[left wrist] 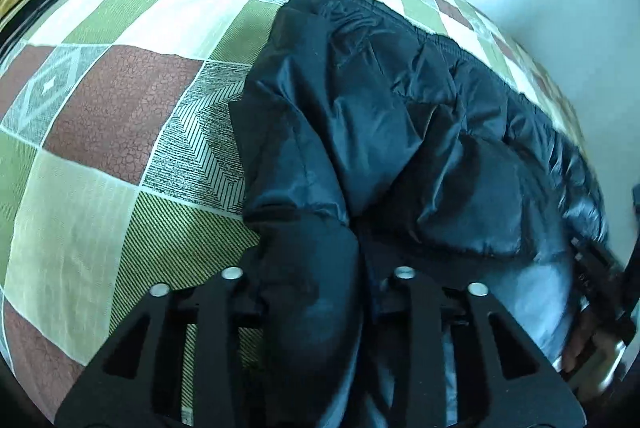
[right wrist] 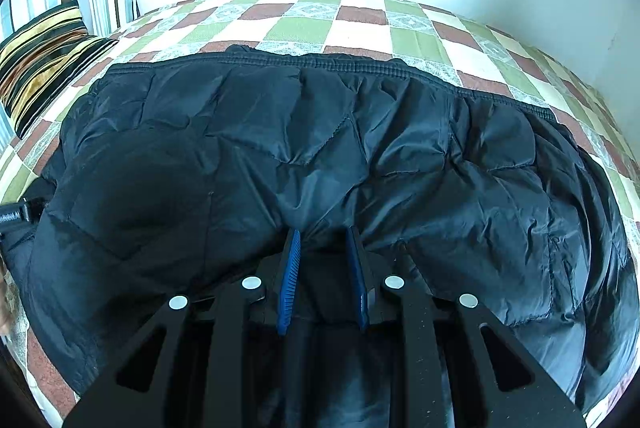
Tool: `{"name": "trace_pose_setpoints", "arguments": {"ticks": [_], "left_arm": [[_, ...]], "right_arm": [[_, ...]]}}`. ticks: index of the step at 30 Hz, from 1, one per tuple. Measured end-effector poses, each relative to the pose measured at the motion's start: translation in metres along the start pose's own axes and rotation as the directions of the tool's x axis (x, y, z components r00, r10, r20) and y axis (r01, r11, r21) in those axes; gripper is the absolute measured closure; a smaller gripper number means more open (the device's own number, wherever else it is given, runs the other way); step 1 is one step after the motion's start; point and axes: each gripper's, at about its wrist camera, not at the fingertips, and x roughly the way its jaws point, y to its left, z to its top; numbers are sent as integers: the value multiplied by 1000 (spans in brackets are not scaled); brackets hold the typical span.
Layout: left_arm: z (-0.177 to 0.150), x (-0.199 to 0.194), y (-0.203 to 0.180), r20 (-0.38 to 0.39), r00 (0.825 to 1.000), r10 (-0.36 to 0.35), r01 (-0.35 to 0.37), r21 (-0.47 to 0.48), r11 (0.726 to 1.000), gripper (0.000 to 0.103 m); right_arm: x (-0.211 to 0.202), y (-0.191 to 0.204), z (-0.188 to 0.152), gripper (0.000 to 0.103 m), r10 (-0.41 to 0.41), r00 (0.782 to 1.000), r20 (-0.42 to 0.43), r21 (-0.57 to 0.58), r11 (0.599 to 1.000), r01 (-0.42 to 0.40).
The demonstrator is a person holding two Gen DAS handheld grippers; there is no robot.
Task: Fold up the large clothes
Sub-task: 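Grasp the jacket's end with the left gripper and lift it up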
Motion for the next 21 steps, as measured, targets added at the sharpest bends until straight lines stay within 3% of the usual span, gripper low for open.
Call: {"name": "trace_pose_setpoints", "arguments": {"ticks": [4, 10, 15, 21], "left_arm": [[4, -19, -11, 45, 999, 24, -24, 20, 1000, 86], [10, -62, -35, 147, 989, -34, 27, 45, 999, 90], [18, -92, -82, 209, 974, -93, 68, 125, 990, 91], [21, -106, -150, 242, 964, -108, 50, 235, 971, 91]], "right_arm": [[0, 1, 0, 79, -5, 1000, 1, -1, 1000, 5], [0, 1, -1, 79, -4, 1000, 2, -1, 1000, 4], [0, 2, -1, 79, -3, 1000, 5, 0, 1000, 3], [-15, -10, 2, 79, 7, 1000, 30, 10, 1000, -7]]}}
